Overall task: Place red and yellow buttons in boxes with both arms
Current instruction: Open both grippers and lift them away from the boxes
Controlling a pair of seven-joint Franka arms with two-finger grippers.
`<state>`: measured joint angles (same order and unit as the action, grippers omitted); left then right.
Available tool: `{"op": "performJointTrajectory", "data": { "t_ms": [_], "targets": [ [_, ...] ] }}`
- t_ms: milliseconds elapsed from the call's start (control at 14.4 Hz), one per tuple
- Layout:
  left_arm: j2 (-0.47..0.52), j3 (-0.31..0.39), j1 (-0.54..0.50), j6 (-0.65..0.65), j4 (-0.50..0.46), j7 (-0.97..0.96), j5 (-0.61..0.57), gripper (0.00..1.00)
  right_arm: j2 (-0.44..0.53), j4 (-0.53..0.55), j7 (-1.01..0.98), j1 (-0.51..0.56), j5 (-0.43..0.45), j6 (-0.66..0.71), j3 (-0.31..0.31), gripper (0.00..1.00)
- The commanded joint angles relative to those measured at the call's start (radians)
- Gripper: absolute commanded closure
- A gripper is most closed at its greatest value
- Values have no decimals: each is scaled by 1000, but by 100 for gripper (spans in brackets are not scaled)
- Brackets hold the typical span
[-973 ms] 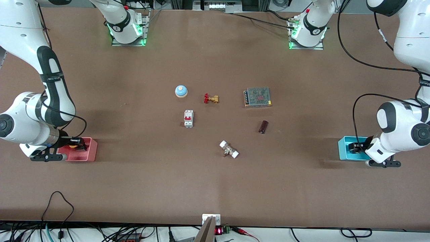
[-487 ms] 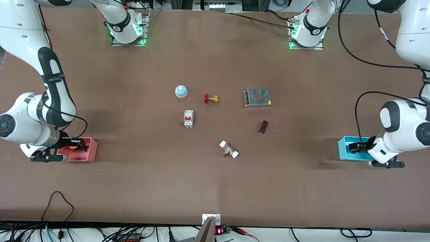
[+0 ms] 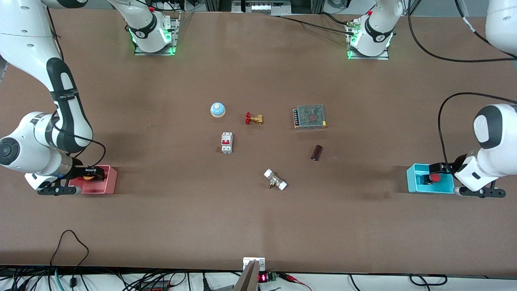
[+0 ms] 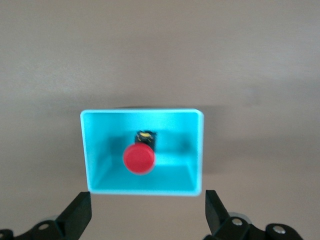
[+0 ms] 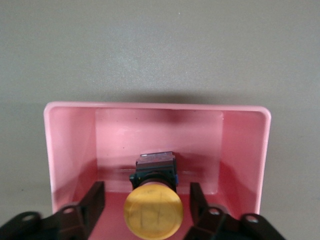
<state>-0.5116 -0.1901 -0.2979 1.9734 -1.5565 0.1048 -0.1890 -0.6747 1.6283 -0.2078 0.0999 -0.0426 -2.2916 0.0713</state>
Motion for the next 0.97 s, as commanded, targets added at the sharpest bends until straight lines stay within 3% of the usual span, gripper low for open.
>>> {"op": "performJointTrajectory", "data": {
  "t_ms": [0, 348, 487, 626, 904],
  "targets": [
    [91, 8, 75, -199, 54, 4, 17, 0, 3, 5, -22, 4, -13, -11, -1, 2],
    [108, 5, 161, -485, 278, -39, 66, 0, 41, 5, -27, 3, -8, 0, -1, 0],
    [108, 17, 149, -554, 341, -91, 185, 0, 93, 7, -27, 0, -7, 68, -1, 0],
    [105, 21, 151, -631, 432, -96, 184, 0, 168, 5, -24, -9, -8, 159, -5, 0],
    [111, 17, 163, -642, 438, -97, 128, 0, 303, 2, -12, -16, -13, 289, -15, 0]
  ]
}}
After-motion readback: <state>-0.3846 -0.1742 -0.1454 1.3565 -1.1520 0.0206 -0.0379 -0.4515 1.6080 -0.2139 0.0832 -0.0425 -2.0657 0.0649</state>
